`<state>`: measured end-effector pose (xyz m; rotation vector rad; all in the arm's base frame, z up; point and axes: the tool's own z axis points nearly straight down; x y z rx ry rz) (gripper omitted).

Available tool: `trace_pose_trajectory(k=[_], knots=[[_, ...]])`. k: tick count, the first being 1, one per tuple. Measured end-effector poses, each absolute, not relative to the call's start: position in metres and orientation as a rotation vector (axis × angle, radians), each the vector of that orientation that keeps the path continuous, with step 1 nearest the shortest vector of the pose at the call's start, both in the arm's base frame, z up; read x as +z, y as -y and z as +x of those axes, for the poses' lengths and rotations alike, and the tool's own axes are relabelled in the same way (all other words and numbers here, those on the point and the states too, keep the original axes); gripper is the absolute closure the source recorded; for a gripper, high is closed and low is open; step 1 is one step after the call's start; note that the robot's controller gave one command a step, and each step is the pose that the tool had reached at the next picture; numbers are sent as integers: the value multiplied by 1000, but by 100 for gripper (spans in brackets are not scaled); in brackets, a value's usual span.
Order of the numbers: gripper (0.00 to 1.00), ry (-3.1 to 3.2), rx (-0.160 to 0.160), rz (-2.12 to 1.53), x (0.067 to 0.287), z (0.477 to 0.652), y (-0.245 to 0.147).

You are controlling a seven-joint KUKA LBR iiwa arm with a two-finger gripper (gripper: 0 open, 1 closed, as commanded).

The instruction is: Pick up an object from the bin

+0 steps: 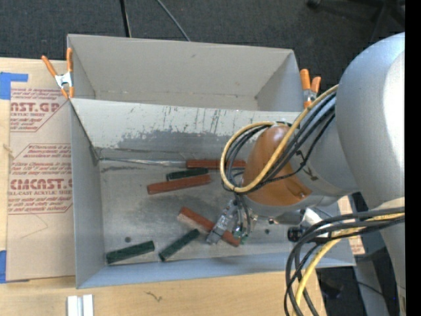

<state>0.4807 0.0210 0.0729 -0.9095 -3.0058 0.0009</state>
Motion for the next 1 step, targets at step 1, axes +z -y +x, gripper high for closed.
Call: trace_pose_trajectory(k=[1], knots=[[100,3007,0,-909,90,480,-21]])
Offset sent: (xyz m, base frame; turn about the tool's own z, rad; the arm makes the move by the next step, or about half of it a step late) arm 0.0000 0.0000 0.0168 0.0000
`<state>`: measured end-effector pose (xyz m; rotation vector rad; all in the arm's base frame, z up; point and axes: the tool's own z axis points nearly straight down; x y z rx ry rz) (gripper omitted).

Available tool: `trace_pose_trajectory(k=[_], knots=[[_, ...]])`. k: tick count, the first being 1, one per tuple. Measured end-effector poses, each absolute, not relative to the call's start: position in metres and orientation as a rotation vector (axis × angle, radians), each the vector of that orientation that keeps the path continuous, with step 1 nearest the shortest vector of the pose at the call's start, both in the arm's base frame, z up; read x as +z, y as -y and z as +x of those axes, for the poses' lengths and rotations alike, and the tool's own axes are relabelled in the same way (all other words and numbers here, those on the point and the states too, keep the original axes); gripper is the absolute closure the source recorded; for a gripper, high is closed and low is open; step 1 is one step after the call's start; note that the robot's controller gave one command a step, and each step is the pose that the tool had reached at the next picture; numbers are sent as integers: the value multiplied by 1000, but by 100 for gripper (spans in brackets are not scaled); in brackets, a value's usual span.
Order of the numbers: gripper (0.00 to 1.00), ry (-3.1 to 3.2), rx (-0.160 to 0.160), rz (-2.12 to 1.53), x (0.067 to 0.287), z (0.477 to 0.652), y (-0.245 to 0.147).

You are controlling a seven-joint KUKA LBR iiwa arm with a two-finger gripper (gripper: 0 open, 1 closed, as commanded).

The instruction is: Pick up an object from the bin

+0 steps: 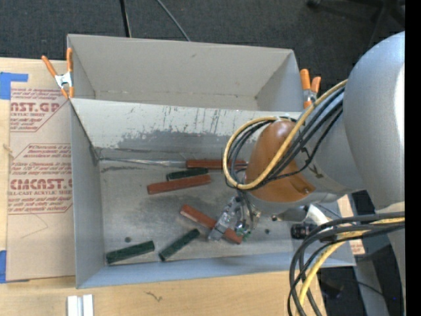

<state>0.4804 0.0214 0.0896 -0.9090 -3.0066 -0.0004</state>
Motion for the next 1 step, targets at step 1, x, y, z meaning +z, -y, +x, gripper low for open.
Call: trace_pose_trajectory(k=[1], knots=[[100,3012,-3,-909,153,481,-22]])
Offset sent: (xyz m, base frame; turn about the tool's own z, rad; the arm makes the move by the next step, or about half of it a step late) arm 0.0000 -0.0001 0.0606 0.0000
